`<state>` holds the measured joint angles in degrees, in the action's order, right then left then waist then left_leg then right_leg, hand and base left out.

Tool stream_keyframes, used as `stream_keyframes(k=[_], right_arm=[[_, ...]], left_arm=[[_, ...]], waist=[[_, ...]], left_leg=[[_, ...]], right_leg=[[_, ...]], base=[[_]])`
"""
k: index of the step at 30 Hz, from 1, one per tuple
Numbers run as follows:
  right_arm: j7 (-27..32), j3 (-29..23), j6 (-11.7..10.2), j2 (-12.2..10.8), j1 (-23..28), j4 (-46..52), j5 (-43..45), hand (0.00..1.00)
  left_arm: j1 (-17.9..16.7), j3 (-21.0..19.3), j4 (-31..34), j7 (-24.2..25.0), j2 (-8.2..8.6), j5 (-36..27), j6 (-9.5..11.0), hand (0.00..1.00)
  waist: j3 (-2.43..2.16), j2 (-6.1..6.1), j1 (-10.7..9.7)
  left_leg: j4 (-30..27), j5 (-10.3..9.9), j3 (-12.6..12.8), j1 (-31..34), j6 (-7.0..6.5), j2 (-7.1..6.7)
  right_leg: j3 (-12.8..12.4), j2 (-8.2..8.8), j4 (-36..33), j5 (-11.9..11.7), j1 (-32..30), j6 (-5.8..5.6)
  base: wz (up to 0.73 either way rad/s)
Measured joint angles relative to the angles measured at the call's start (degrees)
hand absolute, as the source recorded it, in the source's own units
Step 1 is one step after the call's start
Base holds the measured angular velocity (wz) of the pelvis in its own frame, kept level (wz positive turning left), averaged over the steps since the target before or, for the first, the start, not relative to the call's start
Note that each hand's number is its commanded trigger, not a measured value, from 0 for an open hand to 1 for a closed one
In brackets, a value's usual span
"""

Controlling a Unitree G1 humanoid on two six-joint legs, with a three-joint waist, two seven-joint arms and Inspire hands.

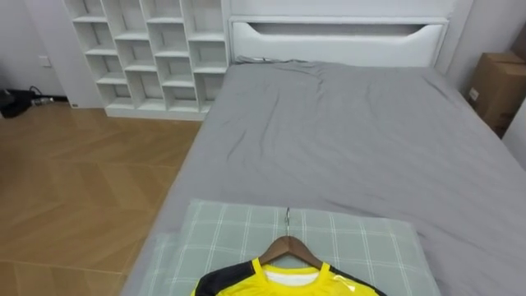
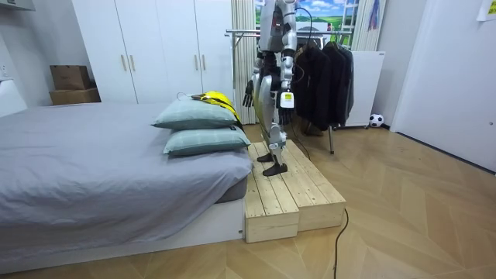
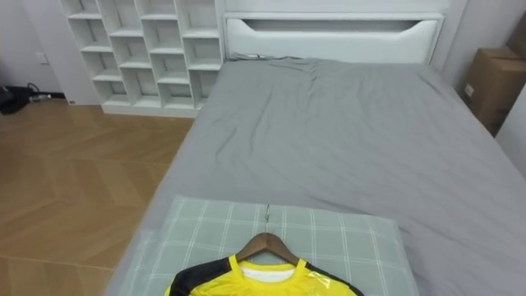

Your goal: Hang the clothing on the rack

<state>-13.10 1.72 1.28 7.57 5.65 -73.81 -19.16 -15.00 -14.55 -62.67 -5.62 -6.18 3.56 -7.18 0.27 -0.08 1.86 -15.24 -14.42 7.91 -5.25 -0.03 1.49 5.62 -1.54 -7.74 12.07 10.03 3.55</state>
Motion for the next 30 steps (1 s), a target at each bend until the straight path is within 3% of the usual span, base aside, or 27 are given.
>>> stream_keyframes(k=[8,12,15,20,23,30], right_arm=[[2.0,-1.4,-0.6,0.9,0.0,-0.1,4.2,0.00],[2.9,-2.9,-0.7,2.1,0.7,-0.1,5.5,0.00],[3.9,-3.1,-0.7,2.1,0.9,-0.1,5.5,0.00],[3.8,-3.1,-1.9,2.3,1.1,0.0,6.1,0.00],[3.9,-3.3,-2.2,2.3,1.1,0.3,6.5,0.00],[4.2,-2.9,-2.5,3.1,1.0,0.3,6.3,0.00]], left_arm=[[-1.1,-5.9,9.1,-6.8,-0.29,-3.3,3.9,0.00],[-1.1,-6.6,13.5,-11.3,-0.68,-2.9,6.2,0.00],[-1.7,-6.4,17.9,-13.6,-0.66,-1.9,6.3,0.00],[-1.6,-3.1,28.7,-16.1,-1.15,9.9,7.0,0.00],[-0.7,-1.8,32.5,-17.5,-1.41,17.2,8.3,0.00],[0.7,4.2,41.2,-21.1,-2.88,31.7,8.6,0.00]], waist=[[-0.08,0.40,0.9],[-0.26,0.74,1.7],[-0.43,1.07,1.6],[-0.40,1.16,1.3],[-0.46,1.37,0.9],[-0.14,1.53,-0.6]], left_leg=[[1.1,0.1,-0.3,-1.1,-0.16,-0.53],[1.6,0.2,-0.4,-1.4,-0.33,-0.85],[1.7,0.3,-0.6,-1.2,-0.34,-0.98],[1.7,0.4,-1.1,-0.8,-0.52,-1.33],[1.8,0.4,-1.0,-1.0,-0.53,-1.36],[1.9,0.4,-0.7,-1.3,-0.53,-1.35]], right_leg=[[0.9,0.50,0.1,0.1,1.0,-0.24],[0.8,0.73,0.2,0.2,1.1,-0.43],[0.8,0.76,0.2,0.3,1.0,-0.50],[1.5,1.06,0.3,0.4,0.9,-0.67],[1.5,1.09,0.3,0.4,1.0,-0.72],[0.8,1.06,0.2,0.4,1.0,-0.72]], base=[[0.03],[0.00],[0.04],[0.07],[0.00],[-0.03]])
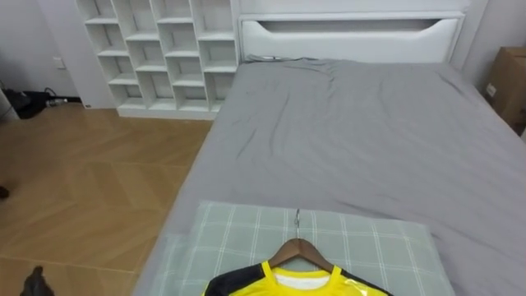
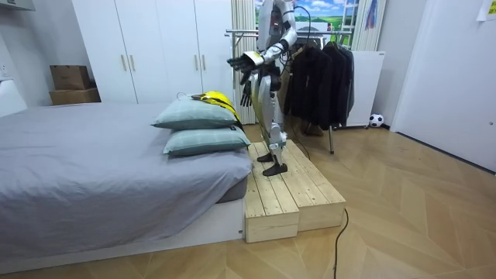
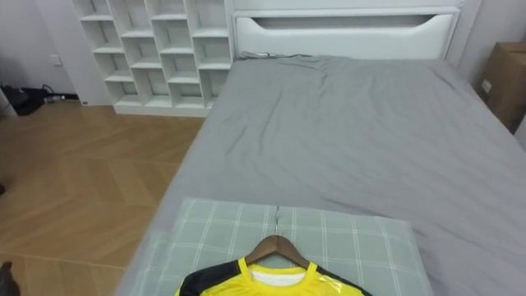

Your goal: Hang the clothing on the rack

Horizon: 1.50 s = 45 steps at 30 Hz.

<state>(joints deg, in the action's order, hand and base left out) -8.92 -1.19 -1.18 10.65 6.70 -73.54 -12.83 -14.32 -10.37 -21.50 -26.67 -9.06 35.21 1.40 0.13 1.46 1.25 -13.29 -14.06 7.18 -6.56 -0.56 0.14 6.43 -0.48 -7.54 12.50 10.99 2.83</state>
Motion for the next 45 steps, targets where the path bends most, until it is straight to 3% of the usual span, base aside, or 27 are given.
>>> stream_keyframes(k=[8,14,24,36,45], right_arm=[[0.1,0.6,0.0,0.4,-0.5,-0.6,-0.6,0.00],[0.3,0.3,-0.1,0.0,-0.3,-0.3,-1.2,0.00],[1.9,0.5,-0.2,0.0,0.1,0.0,-2.3,0.00],[2.9,2.1,-0.2,0.3,0.1,0.6,0.0,0.00],[2.9,2.1,0.0,0.6,0.8,0.2,3.2,0.00]], left_arm=[[1.2,5.6,0.2,-0.2,-0.14,8.3,-0.3,0.00],[1.6,6.8,0.2,-0.1,-0.21,9.0,-0.3,0.00],[2.2,7.4,0.1,-0.1,-0.20,14.2,-0.3,0.00],[2.2,11.7,-0.3,-0.2,-0.20,16.8,-0.7,0.00],[2.2,12.0,-0.4,0.5,-0.19,18.2,-2.9,0.00]], waist=[[-0.12,-0.34,-2.2],[-0.15,-0.81,-4.1],[-0.05,-0.94,-4.4],[-0.03,-1.04,-4.5],[-0.08,-0.96,-5.7]], left_leg=[[-0.1,0.0,-1.4,0.0,0.00,-0.13],[0.0,0.0,-1.2,-0.1,0.00,-0.10],[0.1,0.0,-0.7,-0.1,0.00,-0.05],[0.1,0.0,-0.7,0.0,0.01,-0.05],[0.1,0.0,-0.3,-0.3,0.01,0.00]], right_leg=[[-0.3,-0.07,0.2,0.0,-0.1,0.00],[-1.0,-0.35,0.6,-0.1,0.0,0.01],[-1.7,-0.57,0.8,-0.1,-0.1,0.01],[-1.7,-0.61,0.8,-0.1,-0.1,0.01],[-1.7,-0.62,0.5,-0.1,0.0,0.01]], base=[[-0.01],[-0.03],[-0.02],[0.00],[0.00]])
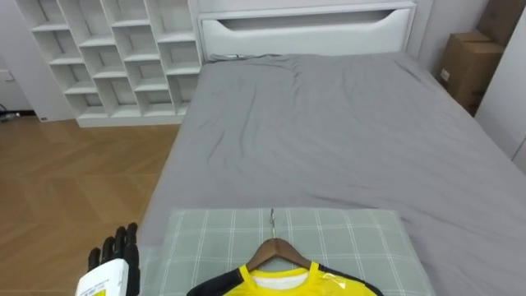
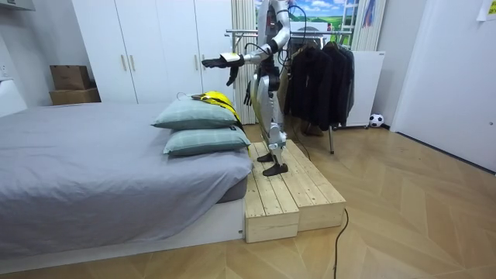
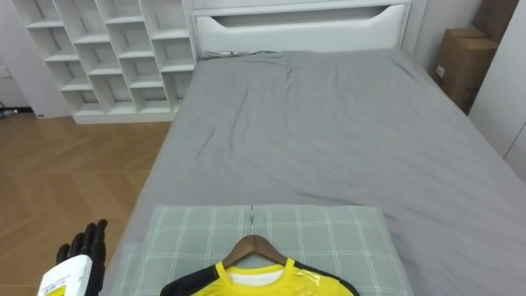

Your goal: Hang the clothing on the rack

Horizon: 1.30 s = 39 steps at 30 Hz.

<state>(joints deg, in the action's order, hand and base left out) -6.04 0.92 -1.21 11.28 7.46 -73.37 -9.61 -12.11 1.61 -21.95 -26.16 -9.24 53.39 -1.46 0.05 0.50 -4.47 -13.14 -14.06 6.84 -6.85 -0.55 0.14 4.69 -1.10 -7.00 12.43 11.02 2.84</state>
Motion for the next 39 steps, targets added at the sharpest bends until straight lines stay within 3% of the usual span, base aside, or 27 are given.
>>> stream_keyframes(k=[9,14,20,30,39], right_arm=[[1.7,0.7,2.6,0.3,0.6,-0.4,6.3,0.00],[1.7,2.5,4.3,0.3,0.4,-1.7,7.1,0.00],[1.4,4.6,7.3,0.0,0.6,-2.4,11.3,0.00],[-0.4,4.6,8.4,-1.6,0.8,-2.7,15.0,0.00],[-0.5,4.7,9.5,-1.6,-1.4,-3.3,14.7,0.00]], left_arm=[[1.2,0.6,0.0,1.0,0.44,0.9,-1.1,0.00],[5.4,0.7,-0.8,1.0,1.02,0.4,-1.5,0.00],[7.8,0.8,-3.8,1.4,1.09,0.1,-2.4,0.00],[10.6,0.9,-4.3,3.2,1.08,0.1,-2.5,0.00],[15.9,1.3,-11.5,3.6,0.96,0.0,-4.4,0.00]], waist=[[0.28,0.21,-0.5],[0.28,0.21,-0.6],[0.22,0.07,-1.5],[0.08,-0.94,-2.0],[0.28,-0.06,-3.1]], left_leg=[[0.5,0.0,0.5,-0.6,0.00,0.06],[1.1,0.0,0.5,-0.1,0.00,0.19],[1.1,0.1,0.8,0.7,-0.03,0.16],[1.0,0.1,0.7,2.3,-0.03,0.39],[0.9,0.1,0.6,4.0,-0.10,0.43]], right_leg=[[-1.0,0.06,-0.4,0.0,-0.1,-0.01],[-1.3,0.03,-0.8,0.0,-1.3,0.00],[-1.5,-0.02,-0.8,0.0,-2.3,0.00],[-1.5,0.05,-1.9,0.0,-4.3,0.03],[-1.6,0.05,-2.3,-0.1,-6.3,0.06]], base=[[-0.04],[-0.02],[-0.03],[-0.02],[0.00]])
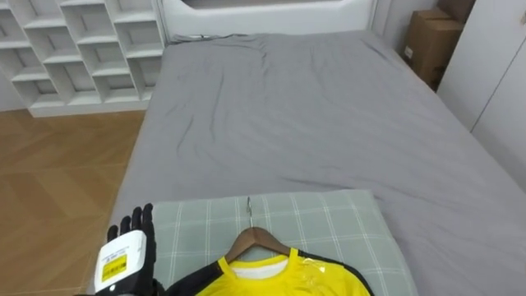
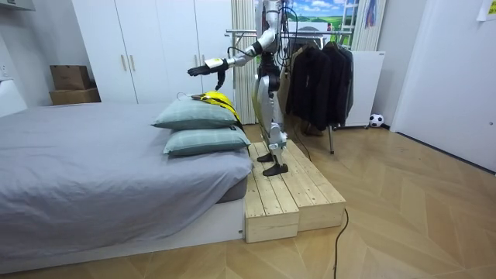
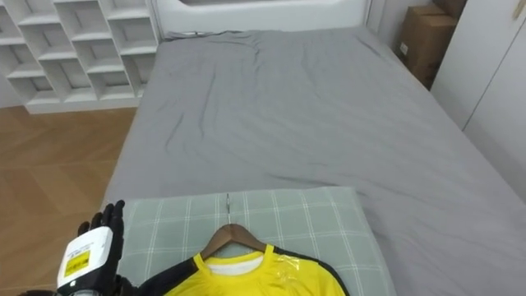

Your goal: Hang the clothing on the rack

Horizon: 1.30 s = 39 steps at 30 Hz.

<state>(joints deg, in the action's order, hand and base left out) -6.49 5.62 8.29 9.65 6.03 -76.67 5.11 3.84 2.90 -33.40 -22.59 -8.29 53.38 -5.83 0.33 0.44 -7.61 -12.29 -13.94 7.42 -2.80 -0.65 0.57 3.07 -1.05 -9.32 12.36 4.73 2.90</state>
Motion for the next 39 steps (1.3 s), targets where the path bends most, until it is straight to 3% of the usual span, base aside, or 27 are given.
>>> stream_keyframes(k=[5,11,19,26,31,39], right_arm=[[-0.4,0.0,-0.1,0.5,-1.7,-0.1,0.2,0.00],[-0.7,0.0,-0.1,1.3,-2.2,0.3,0.2,0.00],[-0.3,2.0,-0.2,1.2,-2.9,1.2,0.3,0.00],[1.8,2.2,0.5,0.3,-2.5,1.0,0.0,0.00],[2.7,2.2,0.6,0.1,-2.1,0.7,0.0,0.00],[3.4,2.1,0.4,0.1,-2.7,0.8,-0.2,0.00]], left_arm=[[5.9,0.2,-4.1,0.6,-0.20,-3.6,0.0,0.00],[6.6,0.8,-6.3,0.8,-0.20,-4.4,-0.1,0.00],[6.7,4.7,-10.8,2.1,-0.04,-4.3,0.0,0.00],[5.0,5.4,-13.3,2.9,1.29,-4.3,-0.2,0.00],[4.4,6.7,-13.3,2.9,2.62,-3.9,-0.5,0.00],[3.2,9.9,-13.3,2.9,3.18,-3.8,-0.3,0.00]], waist=[[0.34,0.45,-0.6],[0.34,0.66,-2.0],[0.66,-0.03,-3.0],[0.25,-1.16,-3.1],[0.06,-0.96,-3.0],[-0.11,-0.44,-3.1]], left_leg=[[-0.4,0.5,0.1,1.7,-0.11,0.02],[-0.7,0.7,0.1,3.2,-0.21,0.00],[-0.2,1.1,0.5,2.6,-0.30,-0.23],[0.3,1.1,0.6,2.3,-0.30,-0.29],[0.3,1.1,0.5,2.0,-0.30,-0.38],[0.6,1.2,0.4,0.9,-0.29,-0.25]], right_leg=[[0.4,0.13,-1.3,0.0,-1.9,0.05],[0.3,0.23,-1.7,0.0,-3.4,0.05],[0.2,0.47,-2.5,0.0,-3.6,0.05],[-0.1,0.41,-1.8,0.0,-3.5,0.01],[0.1,0.50,-1.3,0.0,-2.7,-0.05],[0.1,0.39,-1.3,-0.1,-1.8,-0.03]], base=[[0.00],[0.00],[-0.01],[-0.01],[0.02],[0.00]])
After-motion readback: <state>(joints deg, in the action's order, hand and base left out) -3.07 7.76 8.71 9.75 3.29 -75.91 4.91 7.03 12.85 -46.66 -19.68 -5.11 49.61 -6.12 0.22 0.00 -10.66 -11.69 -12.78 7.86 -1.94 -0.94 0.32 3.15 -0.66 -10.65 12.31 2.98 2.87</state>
